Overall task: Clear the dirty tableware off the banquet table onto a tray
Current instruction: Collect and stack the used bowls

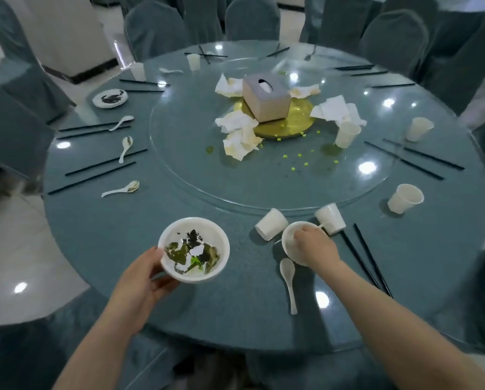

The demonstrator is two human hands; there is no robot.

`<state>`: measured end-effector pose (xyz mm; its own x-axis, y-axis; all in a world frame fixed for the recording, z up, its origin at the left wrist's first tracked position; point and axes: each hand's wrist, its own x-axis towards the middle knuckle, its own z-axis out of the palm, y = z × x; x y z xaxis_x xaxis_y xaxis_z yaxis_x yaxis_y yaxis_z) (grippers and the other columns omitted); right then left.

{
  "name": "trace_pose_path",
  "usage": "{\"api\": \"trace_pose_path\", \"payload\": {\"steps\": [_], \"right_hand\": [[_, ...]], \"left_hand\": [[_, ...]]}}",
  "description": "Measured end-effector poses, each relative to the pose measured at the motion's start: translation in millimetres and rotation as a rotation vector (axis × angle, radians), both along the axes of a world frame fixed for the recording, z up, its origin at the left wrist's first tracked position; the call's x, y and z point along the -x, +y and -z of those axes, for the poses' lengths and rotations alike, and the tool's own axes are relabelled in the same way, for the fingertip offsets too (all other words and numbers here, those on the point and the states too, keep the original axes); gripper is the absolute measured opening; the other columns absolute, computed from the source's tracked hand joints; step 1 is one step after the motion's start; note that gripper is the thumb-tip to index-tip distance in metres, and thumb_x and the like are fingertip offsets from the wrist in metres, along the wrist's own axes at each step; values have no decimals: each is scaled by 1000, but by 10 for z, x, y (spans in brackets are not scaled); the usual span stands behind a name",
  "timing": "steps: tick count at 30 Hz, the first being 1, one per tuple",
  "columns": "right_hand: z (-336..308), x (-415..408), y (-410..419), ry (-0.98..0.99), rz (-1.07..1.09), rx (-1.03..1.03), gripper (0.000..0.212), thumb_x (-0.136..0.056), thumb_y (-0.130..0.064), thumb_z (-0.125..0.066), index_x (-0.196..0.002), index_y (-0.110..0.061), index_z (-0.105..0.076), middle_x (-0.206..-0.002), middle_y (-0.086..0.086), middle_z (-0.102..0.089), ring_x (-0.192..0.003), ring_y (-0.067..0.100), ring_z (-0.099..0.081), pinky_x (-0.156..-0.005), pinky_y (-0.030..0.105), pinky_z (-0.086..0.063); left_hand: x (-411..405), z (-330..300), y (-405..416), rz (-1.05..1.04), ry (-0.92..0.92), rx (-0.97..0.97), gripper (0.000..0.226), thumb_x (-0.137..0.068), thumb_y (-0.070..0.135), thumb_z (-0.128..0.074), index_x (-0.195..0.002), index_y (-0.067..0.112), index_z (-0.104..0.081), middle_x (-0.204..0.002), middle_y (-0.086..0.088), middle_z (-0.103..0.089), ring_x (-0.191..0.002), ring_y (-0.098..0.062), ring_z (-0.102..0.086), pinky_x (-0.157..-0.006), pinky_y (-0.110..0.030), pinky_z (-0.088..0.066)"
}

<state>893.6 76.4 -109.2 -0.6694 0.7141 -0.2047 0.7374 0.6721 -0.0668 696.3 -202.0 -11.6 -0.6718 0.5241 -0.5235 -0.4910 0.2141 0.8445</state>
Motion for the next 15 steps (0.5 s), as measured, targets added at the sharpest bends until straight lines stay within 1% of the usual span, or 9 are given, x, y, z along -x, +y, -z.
{"api": "trace_pose_path", "payload": {"steps": [1,2,4,5,7,8,11,12,15], "right_hand": [[-23,9,-19,91,12,-22,22,-89,-18,-48,-105,-10,-61,-110,4,-63,-99,25,-58,-69,29,-41],[-63,24,-50,166,23,-37,19,-89,-19,-51,-102,-12,-62,-105,2,-63,-96,24,-58,-65,28,-37],[-144,85,-142,265,11,-63,13,-91,-25,-53,-95,-16,-62,-95,1,-64,-92,23,-55,-61,30,-32],[-184,131,-208,283,-8,-51,15,-91,-31,-55,-88,-18,-57,-87,1,-62,-88,23,-53,-61,31,-29],[-229,243,-381,267,-30,49,29,-90,-45,-56,-78,-22,-44,-72,-3,-50,-78,21,-47,-59,32,-26],[-218,298,-475,253,-32,113,32,-90,-48,-55,-78,-23,-41,-72,-4,-48,-77,21,-47,-59,32,-27],[-95,410,-707,173,-46,214,32,-90,-52,-53,-84,-23,-42,-87,3,-62,-86,26,-58,-62,33,-36],[-54,429,-755,179,-10,251,33,-90,-53,-53,-86,-22,-44,-90,4,-64,-86,27,-59,-63,34,-40],[-33,438,-816,329,216,417,38,-87,-56,-54,-90,-19,-58,-83,-2,-65,-80,21,-60,-68,33,-46]], "left_hand": [[5,10,8,-4,-1,1,26,-97,25,-44,-101,13,-66,-88,-7,-72,-76,-17,-68,-67,-32,-52],[8,20,20,-9,-5,2,25,-97,25,-44,-100,14,-66,-87,-7,-73,-76,-17,-68,-67,-33,-52],[7,39,45,-19,-16,7,25,-97,24,-44,-99,13,-66,-89,-9,-72,-76,-19,-68,-66,-33,-52],[7,50,55,-18,-19,8,25,-97,24,-44,-99,13,-66,-91,-10,-71,-76,-19,-67,-67,-34,-52],[13,69,51,-6,-20,10,25,-97,25,-45,-102,13,-66,-93,-11,-71,-77,-19,-67,-66,-33,-52],[22,74,42,1,-19,12,25,-97,25,-45,-103,13,-65,-94,-11,-71,-78,-19,-68,-66,-33,-53],[50,81,4,-2,-24,6,23,-96,25,-46,-101,14,-66,-92,-10,-71,-77,-19,-69,-66,-33,-53],[58,79,-8,-5,-27,2,23,-96,25,-46,-100,15,-66,-91,-10,-72,-76,-18,-69,-66,-33,-53],[85,77,-44,-4,-25,3,22,-96,24,-46,-99,15,-66,-89,-9,-71,-73,-17,-69,-66,-33,-52]]}}
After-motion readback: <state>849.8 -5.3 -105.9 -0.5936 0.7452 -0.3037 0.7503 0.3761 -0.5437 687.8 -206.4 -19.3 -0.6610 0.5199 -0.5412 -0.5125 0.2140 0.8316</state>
